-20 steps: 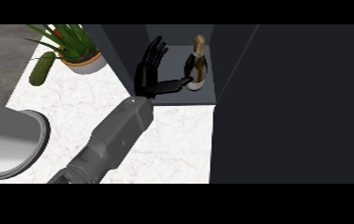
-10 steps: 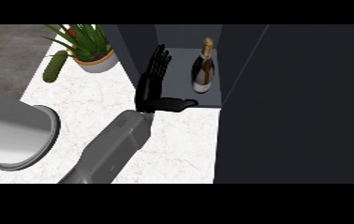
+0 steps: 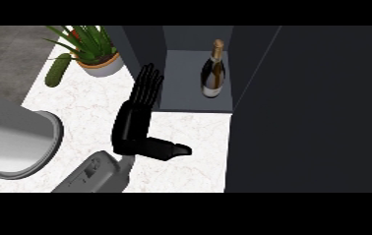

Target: Pick up the wine, place it into the cabinet and close the cabinet

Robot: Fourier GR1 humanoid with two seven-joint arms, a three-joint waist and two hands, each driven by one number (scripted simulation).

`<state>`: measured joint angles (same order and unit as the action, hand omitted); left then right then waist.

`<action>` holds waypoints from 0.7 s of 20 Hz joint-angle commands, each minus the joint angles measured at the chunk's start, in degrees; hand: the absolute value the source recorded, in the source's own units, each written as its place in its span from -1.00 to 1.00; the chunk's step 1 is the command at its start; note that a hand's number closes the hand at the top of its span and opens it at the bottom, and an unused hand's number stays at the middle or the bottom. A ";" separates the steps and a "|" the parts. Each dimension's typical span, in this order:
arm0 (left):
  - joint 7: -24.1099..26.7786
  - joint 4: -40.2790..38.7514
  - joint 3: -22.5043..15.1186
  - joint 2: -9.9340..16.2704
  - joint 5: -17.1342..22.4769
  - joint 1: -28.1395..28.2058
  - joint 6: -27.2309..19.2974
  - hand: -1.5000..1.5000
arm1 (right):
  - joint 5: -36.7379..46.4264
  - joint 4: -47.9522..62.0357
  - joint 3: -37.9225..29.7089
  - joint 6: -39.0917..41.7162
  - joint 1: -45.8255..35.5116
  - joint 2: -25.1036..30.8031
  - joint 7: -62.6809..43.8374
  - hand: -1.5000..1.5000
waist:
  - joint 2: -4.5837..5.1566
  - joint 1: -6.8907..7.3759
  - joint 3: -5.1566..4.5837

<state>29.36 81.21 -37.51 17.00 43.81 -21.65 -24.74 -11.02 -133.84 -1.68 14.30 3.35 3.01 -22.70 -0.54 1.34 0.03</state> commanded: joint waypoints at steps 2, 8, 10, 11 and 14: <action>-3.70 19.33 -3.01 4.54 -3.21 11.01 -5.79 -1.00 | -0.51 -3.54 1.04 0.77 3.35 -0.54 0.56 -1.00 | 0.15 -0.68 0.02; -6.46 25.37 -0.13 6.86 -5.56 15.42 -6.13 -1.00 | 1.90 1.90 1.82 6.90 0.19 4.37 2.46 1.00 | 0.42 -0.99 -0.02; -5.48 30.63 -0.13 9.84 -6.87 19.80 -8.17 -1.00 | 1.12 0.06 3.55 9.12 0.49 5.95 0.95 1.00 | 0.29 -0.47 -0.02; -5.44 30.46 0.12 9.23 -7.15 19.65 -9.51 -1.00 | 1.50 -2.29 6.26 12.04 4.52 7.15 0.67 1.00 | 0.19 -0.74 -0.01; -4.27 35.62 2.89 14.61 -6.62 26.62 -7.85 -1.00 | -0.38 -1.79 7.88 16.05 6.92 8.23 2.77 1.00 | 0.24 -0.53 -0.01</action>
<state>24.52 111.02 -36.78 27.32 37.40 -1.40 -32.45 -10.63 -134.62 3.72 25.64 6.98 9.47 -21.40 -0.29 0.78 0.02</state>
